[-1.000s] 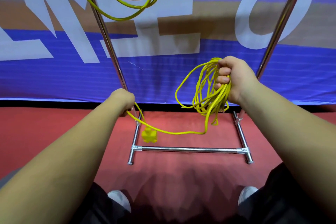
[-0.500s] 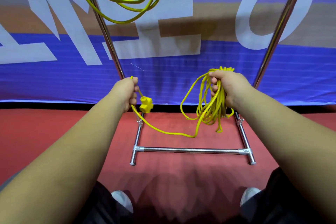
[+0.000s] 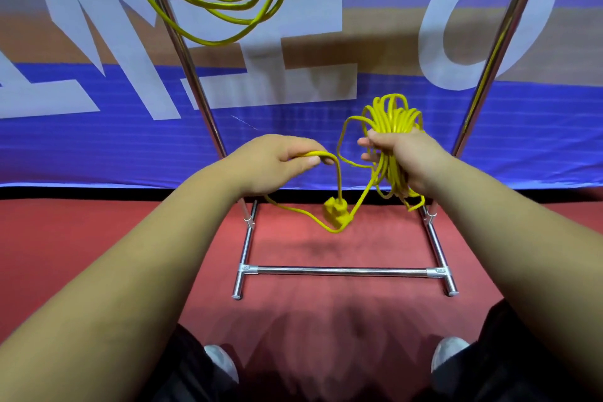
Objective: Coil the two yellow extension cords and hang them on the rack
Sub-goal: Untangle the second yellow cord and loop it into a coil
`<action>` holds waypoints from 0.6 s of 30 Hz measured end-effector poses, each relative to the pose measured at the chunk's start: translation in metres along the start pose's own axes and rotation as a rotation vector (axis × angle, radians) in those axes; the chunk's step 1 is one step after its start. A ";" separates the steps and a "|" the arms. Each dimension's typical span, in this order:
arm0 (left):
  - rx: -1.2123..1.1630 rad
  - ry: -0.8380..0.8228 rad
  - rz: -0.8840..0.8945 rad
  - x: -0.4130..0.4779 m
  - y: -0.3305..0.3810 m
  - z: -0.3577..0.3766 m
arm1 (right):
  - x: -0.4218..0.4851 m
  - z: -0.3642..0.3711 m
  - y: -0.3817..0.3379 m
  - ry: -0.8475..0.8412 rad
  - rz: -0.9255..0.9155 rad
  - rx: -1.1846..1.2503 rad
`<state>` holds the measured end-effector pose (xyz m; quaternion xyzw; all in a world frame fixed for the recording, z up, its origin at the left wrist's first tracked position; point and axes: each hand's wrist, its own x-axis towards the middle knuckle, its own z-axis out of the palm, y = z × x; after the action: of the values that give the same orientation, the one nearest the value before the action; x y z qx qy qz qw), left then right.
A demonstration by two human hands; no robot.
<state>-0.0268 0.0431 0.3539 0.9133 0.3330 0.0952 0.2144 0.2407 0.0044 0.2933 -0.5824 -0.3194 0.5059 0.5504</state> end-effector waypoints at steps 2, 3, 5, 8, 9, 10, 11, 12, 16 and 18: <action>-0.011 0.029 0.054 0.006 0.005 0.004 | -0.009 0.012 0.005 -0.123 0.019 -0.062; -0.001 0.046 0.074 0.009 0.004 0.007 | -0.014 0.018 0.008 -0.190 0.030 -0.073; 0.016 0.071 0.081 0.016 -0.001 0.011 | -0.024 0.031 0.013 -0.320 0.048 -0.019; 0.066 0.178 0.040 0.021 -0.010 0.013 | -0.041 0.047 0.012 -0.430 0.126 0.052; 0.079 0.203 0.016 0.021 -0.012 0.012 | -0.044 0.051 0.011 -0.466 0.162 0.057; 0.079 0.213 -0.005 0.021 -0.014 0.009 | -0.048 0.055 0.010 -0.491 0.200 0.058; 0.068 0.211 -0.025 0.020 -0.017 0.007 | -0.050 0.057 0.009 -0.504 0.235 0.051; 0.048 0.201 -0.049 0.019 -0.021 0.005 | -0.052 0.058 0.006 -0.514 0.264 0.038; -0.070 0.092 -0.153 0.011 -0.043 -0.002 | -0.058 0.056 -0.003 -0.580 0.295 -0.053; -0.072 -0.055 -0.167 0.005 -0.047 -0.002 | -0.059 0.053 -0.004 -0.629 0.279 -0.099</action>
<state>-0.0502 0.0791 0.3343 0.8764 0.3982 0.0638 0.2632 0.1748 -0.0326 0.3175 -0.4620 -0.4145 0.7149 0.3218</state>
